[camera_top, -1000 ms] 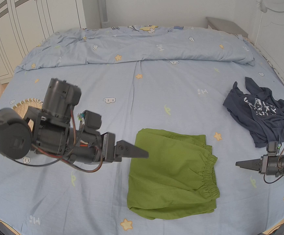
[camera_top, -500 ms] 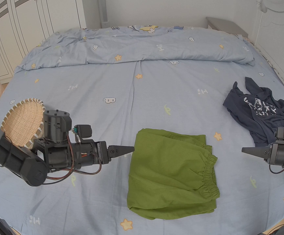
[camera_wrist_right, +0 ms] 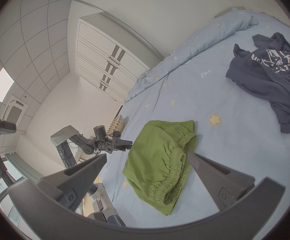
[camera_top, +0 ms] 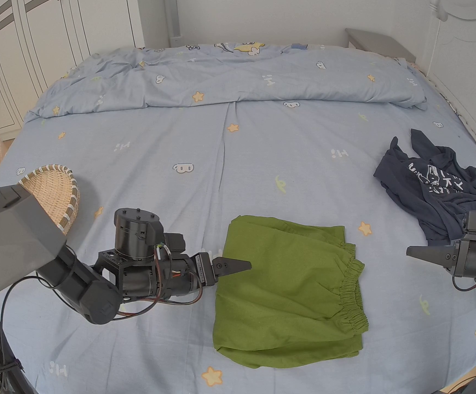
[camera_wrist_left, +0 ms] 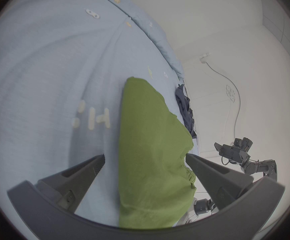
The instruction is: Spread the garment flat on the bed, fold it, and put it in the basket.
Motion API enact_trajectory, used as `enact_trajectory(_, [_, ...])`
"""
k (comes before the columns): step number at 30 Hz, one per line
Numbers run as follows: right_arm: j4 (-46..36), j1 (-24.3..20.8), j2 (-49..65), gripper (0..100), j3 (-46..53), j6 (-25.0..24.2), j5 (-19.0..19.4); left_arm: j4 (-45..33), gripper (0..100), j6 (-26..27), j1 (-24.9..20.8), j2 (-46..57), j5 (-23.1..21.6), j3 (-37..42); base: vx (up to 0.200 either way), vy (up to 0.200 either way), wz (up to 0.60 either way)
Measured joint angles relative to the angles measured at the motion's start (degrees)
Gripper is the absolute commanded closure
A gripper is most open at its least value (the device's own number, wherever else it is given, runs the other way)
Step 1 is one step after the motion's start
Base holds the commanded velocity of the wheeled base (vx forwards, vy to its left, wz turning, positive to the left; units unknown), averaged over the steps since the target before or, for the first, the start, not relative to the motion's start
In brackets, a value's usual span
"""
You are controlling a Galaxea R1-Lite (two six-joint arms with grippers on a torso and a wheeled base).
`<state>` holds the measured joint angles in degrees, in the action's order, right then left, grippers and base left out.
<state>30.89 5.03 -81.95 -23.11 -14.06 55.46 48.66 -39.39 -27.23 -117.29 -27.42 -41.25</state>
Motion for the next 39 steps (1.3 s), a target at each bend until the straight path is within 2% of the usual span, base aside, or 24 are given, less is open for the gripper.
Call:
enact_trajectory(6, [0.01,-0.11,0.11,0,0.13,0.05,0.0,0.05,0,-0.35,-2.65,-3.46,-3.32,-3.45,0.0,0.0,0.0])
enact_trajectory(15, [0.01,-0.16,0.13,0,0.24,0.07,0.07,0.11,0,-0.35,-4.68,-5.49,-6.24,-4.58,0.0,0.0,0.0])
enact_trajectory(16, [0.01,-0.16,0.13,0,0.24,0.07,0.07,0.07,100,-0.38,-4.77,-5.56,-6.3,-4.63,0.0,0.0,0.0])
enact_trajectory(34, [0.01,-0.2,0.15,0,0.33,0.07,0.07,-2.46,100,-0.32,-4.96,-4.79,-6.39,-3.25,0.0,0.0,0.0])
enact_trajectory(36, [0.01,-0.22,0.17,0,0.33,0.1,0.07,-4.5,100,-0.21,-4.79,-3.99,-6.41,-3.1,0.0,0.0,0.0])
enact_trajectory(39, [0.01,-0.41,0.33,0,0.35,0.05,0.05,-11.64,100,0.83,-3.94,-2.12,-6.41,-3.12,0.0,0.0,0.0])
